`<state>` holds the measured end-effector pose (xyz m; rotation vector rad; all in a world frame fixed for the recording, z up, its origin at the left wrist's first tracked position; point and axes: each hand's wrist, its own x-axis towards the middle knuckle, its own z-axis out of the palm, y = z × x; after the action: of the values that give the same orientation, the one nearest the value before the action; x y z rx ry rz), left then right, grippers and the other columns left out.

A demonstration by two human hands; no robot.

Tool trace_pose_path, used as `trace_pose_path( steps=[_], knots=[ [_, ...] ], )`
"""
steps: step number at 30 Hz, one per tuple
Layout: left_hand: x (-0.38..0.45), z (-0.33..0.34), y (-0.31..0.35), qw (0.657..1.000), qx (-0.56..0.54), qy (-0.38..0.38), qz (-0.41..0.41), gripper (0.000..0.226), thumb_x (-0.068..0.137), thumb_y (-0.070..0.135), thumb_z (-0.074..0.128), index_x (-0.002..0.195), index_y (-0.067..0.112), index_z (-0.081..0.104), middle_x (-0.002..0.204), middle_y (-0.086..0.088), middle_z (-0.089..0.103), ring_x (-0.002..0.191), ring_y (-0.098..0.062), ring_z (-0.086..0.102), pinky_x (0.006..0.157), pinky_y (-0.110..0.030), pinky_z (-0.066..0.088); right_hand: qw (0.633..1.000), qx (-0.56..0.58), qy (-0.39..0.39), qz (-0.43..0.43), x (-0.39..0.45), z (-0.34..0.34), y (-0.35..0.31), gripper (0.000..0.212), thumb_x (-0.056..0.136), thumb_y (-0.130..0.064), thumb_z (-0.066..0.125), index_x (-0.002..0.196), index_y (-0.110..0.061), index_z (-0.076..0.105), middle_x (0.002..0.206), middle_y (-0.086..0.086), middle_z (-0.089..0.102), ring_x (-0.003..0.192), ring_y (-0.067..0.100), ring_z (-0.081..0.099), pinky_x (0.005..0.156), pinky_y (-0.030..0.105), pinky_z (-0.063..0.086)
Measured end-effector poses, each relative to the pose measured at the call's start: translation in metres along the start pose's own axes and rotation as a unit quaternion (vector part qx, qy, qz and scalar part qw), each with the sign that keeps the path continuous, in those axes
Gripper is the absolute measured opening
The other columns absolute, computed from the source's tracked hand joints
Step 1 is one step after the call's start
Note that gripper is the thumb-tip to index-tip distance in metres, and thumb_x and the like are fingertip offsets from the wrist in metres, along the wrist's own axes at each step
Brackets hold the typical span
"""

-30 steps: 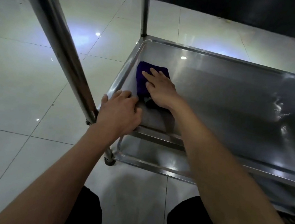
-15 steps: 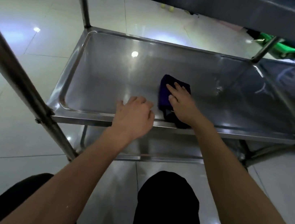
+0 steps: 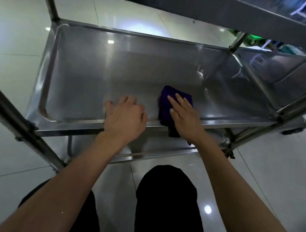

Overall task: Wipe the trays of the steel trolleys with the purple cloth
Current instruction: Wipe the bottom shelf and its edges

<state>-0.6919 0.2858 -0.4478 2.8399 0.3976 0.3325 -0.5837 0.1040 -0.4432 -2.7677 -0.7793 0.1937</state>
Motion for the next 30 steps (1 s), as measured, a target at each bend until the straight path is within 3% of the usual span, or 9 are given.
trace_pose_path(
  steps=[5, 13, 16, 20, 23, 26, 30],
  knots=[
    [-0.005, 0.005, -0.003, 0.999, 0.018, 0.039, 0.013, 0.033, 0.092, 0.039, 0.042, 0.097, 0.025, 0.071, 0.11, 0.001, 0.06, 0.104, -0.02, 0.053, 0.087, -0.049, 0.039, 0.999, -0.025, 0.001, 0.022, 0.007, 0.007, -0.013, 0.049, 0.108, -0.035, 0.024, 0.157, -0.033, 0.018, 0.166, -0.004, 0.011, 0.153, 0.019, 0.008, 0.123, 0.042, 0.013],
    [-0.011, 0.011, -0.012, 0.997, -0.012, 0.067, 0.034, 0.029, 0.097, 0.037, 0.043, 0.1, 0.026, 0.07, 0.115, 0.0, 0.058, 0.107, -0.019, 0.053, 0.098, -0.055, 0.035, 0.998, -0.059, -0.017, 0.027, 0.015, 0.009, -0.015, 0.052, 0.107, -0.036, 0.021, 0.158, -0.031, 0.01, 0.167, -0.006, 0.004, 0.153, 0.018, 0.002, 0.123, 0.043, 0.014],
    [-0.012, 0.01, -0.012, 0.998, 0.007, 0.046, 0.034, 0.027, 0.098, 0.035, 0.044, 0.104, 0.026, 0.069, 0.121, -0.001, 0.057, 0.113, -0.02, 0.051, 0.103, -0.058, 0.035, 0.997, -0.064, -0.032, -0.003, 0.019, 0.01, -0.019, 0.053, 0.107, -0.037, 0.019, 0.158, -0.03, 0.008, 0.167, -0.005, 0.003, 0.154, 0.019, 0.0, 0.123, 0.045, 0.012],
    [-0.007, 0.002, -0.002, 0.999, 0.024, -0.034, 0.017, 0.024, 0.096, 0.031, 0.052, 0.115, 0.023, 0.065, 0.137, -0.005, 0.047, 0.125, -0.025, 0.044, 0.108, -0.061, 0.031, 0.997, -0.063, -0.027, -0.043, 0.022, 0.01, -0.02, 0.052, 0.108, -0.033, 0.021, 0.158, -0.027, 0.01, 0.167, -0.001, 0.005, 0.154, 0.019, 0.003, 0.123, 0.044, 0.011],
    [-0.002, -0.005, 0.009, 0.997, 0.024, -0.073, -0.017, 0.022, 0.093, 0.024, 0.055, 0.114, 0.023, 0.064, 0.135, -0.005, 0.047, 0.126, -0.027, 0.044, 0.107, -0.06, 0.031, 0.998, -0.03, -0.014, -0.059, 0.019, 0.006, -0.011, 0.051, 0.108, -0.035, 0.024, 0.158, -0.03, 0.014, 0.167, -0.003, 0.008, 0.153, 0.019, 0.005, 0.124, 0.043, 0.01],
    [0.004, -0.006, 0.026, 0.996, 0.014, -0.08, -0.043, 0.023, 0.088, 0.018, 0.06, 0.11, 0.025, 0.065, 0.128, -0.003, 0.053, 0.125, -0.029, 0.046, 0.107, -0.063, 0.031, 0.996, -0.004, -0.006, -0.086, 0.022, 0.002, 0.006, 0.05, 0.108, -0.037, 0.024, 0.157, -0.031, 0.016, 0.166, -0.003, 0.009, 0.153, 0.021, 0.006, 0.123, 0.041, 0.012],
    [0.007, 0.005, 0.069, 0.998, -0.034, -0.033, -0.045, 0.036, 0.09, 0.013, 0.054, 0.122, 0.027, 0.063, 0.133, -0.001, 0.055, 0.129, -0.026, 0.046, 0.11, -0.06, 0.031, 0.995, 0.009, -0.016, -0.102, 0.029, -0.007, 0.048, 0.051, 0.108, -0.037, 0.022, 0.158, -0.032, 0.014, 0.166, -0.004, 0.008, 0.153, 0.02, 0.005, 0.123, 0.041, 0.01]
  ],
)
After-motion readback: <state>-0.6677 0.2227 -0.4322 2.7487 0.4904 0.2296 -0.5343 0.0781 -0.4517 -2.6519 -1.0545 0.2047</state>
